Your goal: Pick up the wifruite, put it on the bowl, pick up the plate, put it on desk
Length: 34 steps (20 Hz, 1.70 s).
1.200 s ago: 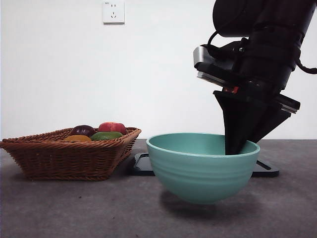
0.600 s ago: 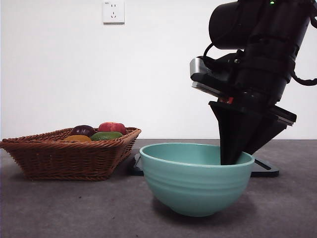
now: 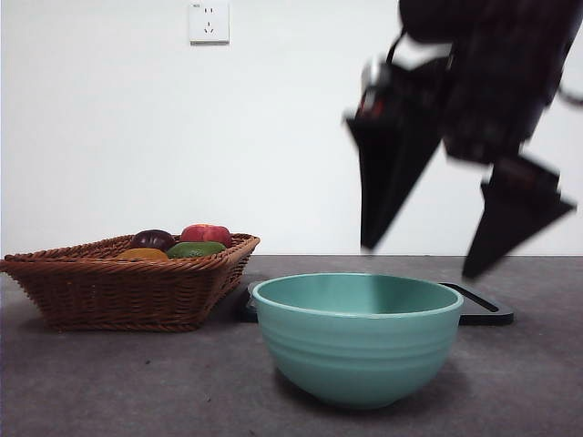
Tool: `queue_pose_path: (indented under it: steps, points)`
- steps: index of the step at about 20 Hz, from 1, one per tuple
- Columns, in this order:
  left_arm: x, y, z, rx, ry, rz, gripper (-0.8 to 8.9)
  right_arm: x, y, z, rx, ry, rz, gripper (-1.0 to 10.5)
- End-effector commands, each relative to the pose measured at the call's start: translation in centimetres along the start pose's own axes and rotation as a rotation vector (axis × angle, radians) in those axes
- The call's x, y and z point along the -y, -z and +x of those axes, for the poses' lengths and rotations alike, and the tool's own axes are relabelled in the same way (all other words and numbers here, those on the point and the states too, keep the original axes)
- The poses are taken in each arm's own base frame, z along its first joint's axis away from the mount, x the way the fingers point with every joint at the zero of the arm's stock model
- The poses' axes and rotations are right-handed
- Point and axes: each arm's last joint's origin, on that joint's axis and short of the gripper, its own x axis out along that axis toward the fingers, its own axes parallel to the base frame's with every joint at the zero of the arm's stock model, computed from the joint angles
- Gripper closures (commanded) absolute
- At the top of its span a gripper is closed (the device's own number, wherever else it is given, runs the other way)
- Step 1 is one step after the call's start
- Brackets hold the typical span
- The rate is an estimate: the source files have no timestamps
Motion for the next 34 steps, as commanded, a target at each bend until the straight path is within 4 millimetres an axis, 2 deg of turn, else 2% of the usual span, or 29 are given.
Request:
queue_pose_path:
  steps: [1,4,8,14,19,24,25,27,28,29,34]
  points:
    - [0.1,-0.2,-0.2,0.013,0.007,0.009,2.42,-1.0,0.4,-3.4,0.097,-0.026,-0.032,3.9]
    - [0.1,-0.2,-0.2,0.013,0.007,0.002,2.42,-1.7,2.8,-7.7,0.192,-0.049,-0.059,3.9]
    - [0.1,-0.2,-0.2,0.014,0.007,0.003,2.42,-2.1,7.0,-12.8,0.328,-0.079,-0.095,3.9]
    - [0.1,-0.3,-0.2,0.019,0.007,0.005,2.42,-2.1,12.9,-17.4,0.507,-0.119,-0.140,3.9]
    - [0.1,-0.3,-0.2,0.021,0.007,0.006,2.42,-1.7,16.3,-19.0,0.594,-0.138,-0.160,3.9]
    - [0.1,-0.3,-0.2,0.020,0.007,0.005,2.59,-1.6,17.5,-19.5,0.646,-0.143,-0.177,3.9]
    - [0.1,-0.3,-0.2,0.020,0.007,0.006,2.97,-1.6,17.6,-19.6,0.647,-0.143,-0.180,4.5]
    - [0.1,-0.3,-0.2,0.020,0.007,0.006,6.31,-1.6,17.6,-19.5,0.643,-0.143,-0.179,9.2]
    - [0.1,-0.3,-0.2,0.021,0.007,0.006,8.22,-1.6,17.6,-19.5,0.644,-0.142,-0.179,9.2]
    - [0.1,-0.3,-0.2,0.021,0.007,0.006,7.87,-1.6,17.6,-19.5,0.643,-0.146,-0.180,9.2]
    - [0.1,-0.3,-0.2,0.019,0.007,0.005,7.87,-1.6,17.6,-19.5,0.645,-0.146,-0.181,9.2]
